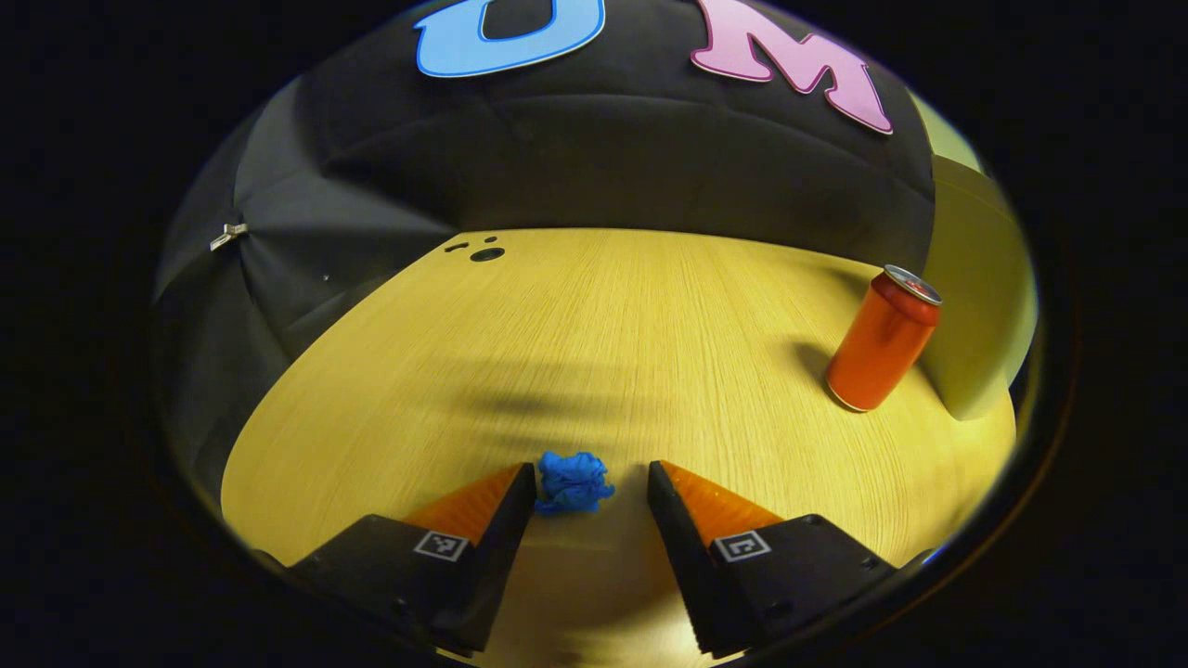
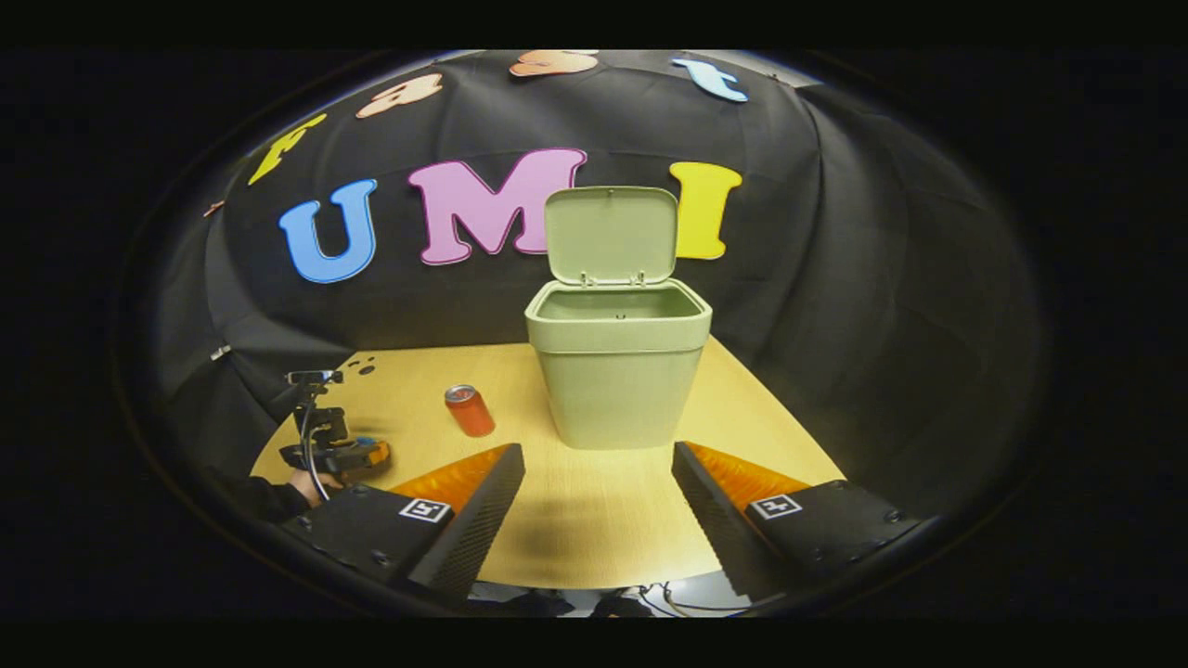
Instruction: Press the lid of the desktop garbage bin to open it, pick up the crumpled paper on the desktop and throw it into the bin, then pick up the pop can on the desktop and drop it into the bin, and finally close the garbage bin lid.
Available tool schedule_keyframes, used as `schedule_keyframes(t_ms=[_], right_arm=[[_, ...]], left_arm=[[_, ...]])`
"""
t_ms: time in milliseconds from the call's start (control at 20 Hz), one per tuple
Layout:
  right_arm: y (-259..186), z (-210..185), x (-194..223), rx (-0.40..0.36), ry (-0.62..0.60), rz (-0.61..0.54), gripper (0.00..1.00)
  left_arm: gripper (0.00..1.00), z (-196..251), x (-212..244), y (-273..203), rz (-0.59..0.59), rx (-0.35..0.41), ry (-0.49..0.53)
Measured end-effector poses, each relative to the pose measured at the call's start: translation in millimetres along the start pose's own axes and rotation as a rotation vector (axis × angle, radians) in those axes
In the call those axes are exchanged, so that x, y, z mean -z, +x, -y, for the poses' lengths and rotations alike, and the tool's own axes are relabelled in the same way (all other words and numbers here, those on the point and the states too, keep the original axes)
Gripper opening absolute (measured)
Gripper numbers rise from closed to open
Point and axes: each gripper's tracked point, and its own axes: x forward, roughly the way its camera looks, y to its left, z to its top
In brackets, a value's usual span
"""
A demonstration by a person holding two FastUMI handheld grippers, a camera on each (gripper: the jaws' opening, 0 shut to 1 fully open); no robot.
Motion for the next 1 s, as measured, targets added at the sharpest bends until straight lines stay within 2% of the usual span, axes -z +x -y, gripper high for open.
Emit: schedule_keyframes(t_ms=[50, 100, 150, 200, 300, 350, 550, 600, 650, 700, 1000], right_arm=[[1.1, 1.6, 0.3, 0.000, 0.003, 0.001, 1.00], [2.2, 3.0, 0.4, -0.002, 0.006, 0.001, 1.00], [3.9, 3.1, 0.9, -0.007, 0.008, 0.000, 1.00], [6.4, 2.5, 2.6, -0.015, 0.009, -0.005, 1.00], [11.0, 0.3, 7.6, -0.042, 0.014, -0.025, 1.00], [13.3, -0.1, 8.1, -0.050, 0.016, -0.029, 1.00], [20.5, -0.5, 8.7, -0.075, 0.002, -0.038, 0.99], [23.6, -0.6, 8.1, -0.085, 0.001, -0.038, 0.93], [25.9, -0.9, 9.0, -0.097, 0.002, -0.040, 0.93], [28.8, -0.4, 11.5, -0.104, 0.003, -0.045, 0.99], [42.8, 10.6, 18.0, -0.115, -0.005, -0.065, 0.99]], left_arm=[[0.77, 1.0, -0.1, 1.3, 0.001, -0.005, -0.003], [0.77, 2.1, -1.7, 1.2, 0.004, -0.012, -0.005], [0.69, 4.3, -1.0, 1.5, 0.003, -0.013, -0.004], [0.65, 6.5, -1.6, 1.6, -0.001, -0.015, 0.007], [0.43, 8.6, -2.5, 1.9, -0.003, -0.024, 0.025], [0.41, 9.0, -2.3, 2.0, -0.005, -0.027, 0.035], [0.35, 7.8, -5.8, -5.7, -0.039, -0.067, 0.105], [0.33, 12.4, -9.8, -8.7, -0.033, -0.054, 0.105], [0.33, 18.0, -14.2, -14.3, -0.025, -0.040, 0.101], [0.33, 22.0, -18.9, -19.5, -0.016, -0.027, 0.100], [0.33, 53.4, -67.0, -76.4, 0.076, 0.093, 0.011]])
